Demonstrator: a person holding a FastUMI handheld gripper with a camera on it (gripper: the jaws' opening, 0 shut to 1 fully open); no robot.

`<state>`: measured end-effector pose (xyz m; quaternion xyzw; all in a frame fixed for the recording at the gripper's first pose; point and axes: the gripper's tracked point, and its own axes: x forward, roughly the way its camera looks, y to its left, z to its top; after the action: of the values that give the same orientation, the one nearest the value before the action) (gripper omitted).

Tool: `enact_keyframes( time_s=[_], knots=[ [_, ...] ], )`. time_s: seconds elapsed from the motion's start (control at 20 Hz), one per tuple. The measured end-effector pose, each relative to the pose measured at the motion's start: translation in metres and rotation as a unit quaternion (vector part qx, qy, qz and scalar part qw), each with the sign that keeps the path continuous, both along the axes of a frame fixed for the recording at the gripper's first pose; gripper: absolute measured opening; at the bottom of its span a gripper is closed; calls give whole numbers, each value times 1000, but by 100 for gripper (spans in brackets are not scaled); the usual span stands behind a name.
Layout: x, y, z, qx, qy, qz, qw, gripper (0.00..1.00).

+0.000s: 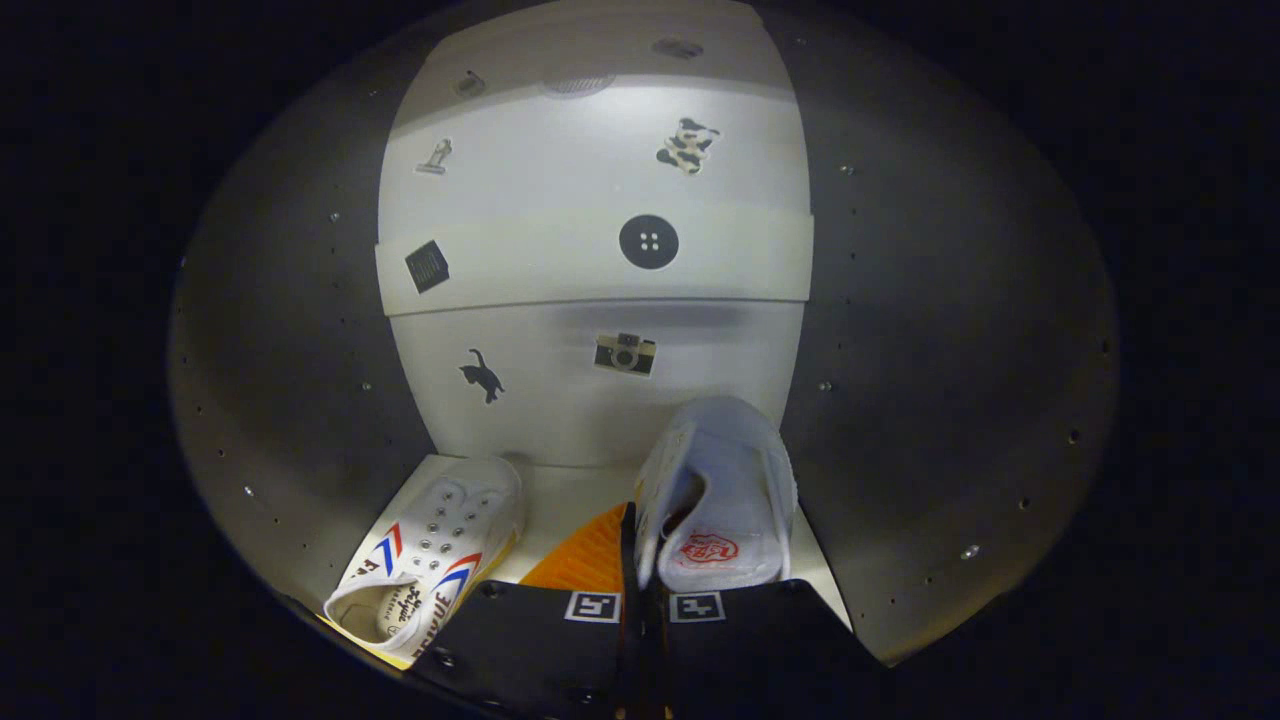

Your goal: Open the shoe cabinet door, grab the shoes and put them into the shoe cabinet, then close the shoe cabinet door.

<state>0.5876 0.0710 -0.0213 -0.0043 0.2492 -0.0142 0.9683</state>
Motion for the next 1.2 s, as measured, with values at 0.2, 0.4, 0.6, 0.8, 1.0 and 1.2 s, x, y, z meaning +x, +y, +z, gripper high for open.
enact_keyframes(
  time_s=[0.2, 0.4, 0.6, 0.8, 1.0, 1.2],
  knots=[
    [2, 7, -6, 9, 11, -4, 1000, 5],
    [-13, 16, -23, 7, 55, 6, 998, 21],
    [-31, 27, -3, -10, 33, 20, 999, 52],
    [-70, 41, 25, -11, 10, 33, 999, 78],
    [-144, 53, 77, -16, -70, 31, 997, 99],
    [-239, 75, 114, -1, -130, 52, 990, 99]
  ],
)
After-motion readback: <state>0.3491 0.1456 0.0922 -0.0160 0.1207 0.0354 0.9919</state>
